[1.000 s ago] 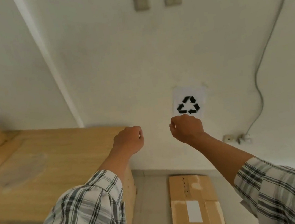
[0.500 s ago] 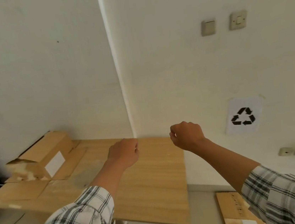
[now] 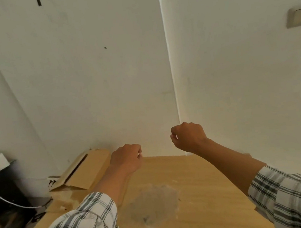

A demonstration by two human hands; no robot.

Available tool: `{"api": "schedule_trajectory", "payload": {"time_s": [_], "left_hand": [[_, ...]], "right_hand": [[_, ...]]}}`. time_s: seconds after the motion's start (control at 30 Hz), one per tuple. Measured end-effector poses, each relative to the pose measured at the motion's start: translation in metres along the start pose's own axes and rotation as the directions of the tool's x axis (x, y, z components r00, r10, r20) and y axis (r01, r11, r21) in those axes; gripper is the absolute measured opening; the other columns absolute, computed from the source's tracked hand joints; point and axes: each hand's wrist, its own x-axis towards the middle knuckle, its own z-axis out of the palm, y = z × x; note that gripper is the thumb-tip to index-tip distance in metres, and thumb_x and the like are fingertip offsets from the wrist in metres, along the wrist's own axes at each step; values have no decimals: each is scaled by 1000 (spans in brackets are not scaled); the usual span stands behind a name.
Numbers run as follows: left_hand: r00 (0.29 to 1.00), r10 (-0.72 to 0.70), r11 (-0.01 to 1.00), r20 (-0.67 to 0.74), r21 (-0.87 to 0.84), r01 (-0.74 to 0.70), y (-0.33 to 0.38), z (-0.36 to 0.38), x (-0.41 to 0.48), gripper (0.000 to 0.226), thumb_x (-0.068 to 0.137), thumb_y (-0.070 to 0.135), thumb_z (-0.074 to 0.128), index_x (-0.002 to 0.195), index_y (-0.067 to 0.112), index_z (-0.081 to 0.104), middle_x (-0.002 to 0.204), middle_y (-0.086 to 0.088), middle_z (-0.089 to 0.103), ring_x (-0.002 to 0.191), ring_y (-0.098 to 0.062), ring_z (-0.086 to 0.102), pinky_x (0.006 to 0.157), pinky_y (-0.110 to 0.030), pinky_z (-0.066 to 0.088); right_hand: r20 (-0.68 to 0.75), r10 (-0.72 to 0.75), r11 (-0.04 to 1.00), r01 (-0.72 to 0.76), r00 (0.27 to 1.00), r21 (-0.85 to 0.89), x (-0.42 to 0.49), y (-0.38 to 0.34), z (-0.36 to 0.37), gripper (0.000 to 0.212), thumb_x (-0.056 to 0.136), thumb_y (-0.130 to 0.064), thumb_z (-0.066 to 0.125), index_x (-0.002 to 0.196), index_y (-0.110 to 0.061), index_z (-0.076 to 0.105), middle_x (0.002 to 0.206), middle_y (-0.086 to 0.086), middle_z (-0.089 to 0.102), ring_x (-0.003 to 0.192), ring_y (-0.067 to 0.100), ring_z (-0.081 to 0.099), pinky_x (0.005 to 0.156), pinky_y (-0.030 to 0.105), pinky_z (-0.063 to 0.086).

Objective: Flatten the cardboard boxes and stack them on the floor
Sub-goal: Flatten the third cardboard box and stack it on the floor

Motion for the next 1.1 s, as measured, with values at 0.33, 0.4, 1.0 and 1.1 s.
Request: {"api": "schedule_trajectory", "payload": {"time_s": [0.33, 0.4, 1.0, 1.1], "left_hand": [[999, 36, 999, -10, -20, -36, -184, 14, 70, 26, 97, 30, 46, 117, 28, 63, 112, 4, 67, 95, -19, 63, 75, -31, 52], [998, 56, 998, 5, -24, -56, -225, 21, 81, 25, 97, 30, 46, 115, 28, 64, 112, 4, 67, 95, -20, 64, 78, -33, 53], [942, 237, 970, 238, -119, -214, -514, 103, 118, 23, 97, 31, 46, 112, 25, 63, 113, 3, 66, 97, -21, 63, 79, -32, 51], [935, 245, 963, 257, -180, -202, -526, 129, 125, 29, 98, 32, 46, 123, 25, 60, 122, 3, 63, 103, -20, 62, 80, -30, 48]], "right_hand": [[0, 64, 998, -64, 998, 18, 114, -149, 62, 29, 96, -32, 44, 87, -15, 66, 76, 3, 66, 69, 26, 64, 58, 28, 43], [9, 90, 996, -90, 996, 8, 128, -185, 80, 29, 96, -32, 44, 88, -15, 66, 77, 4, 66, 69, 26, 64, 59, 28, 44], [274, 339, 940, -337, 900, -57, 193, -469, 223, 31, 98, -33, 42, 107, -15, 64, 99, 8, 68, 89, 29, 66, 68, 33, 47], [334, 321, 946, -316, 887, -70, 201, -491, 248, 33, 99, -37, 41, 117, -17, 60, 106, 8, 66, 94, 29, 65, 70, 35, 45]]}}
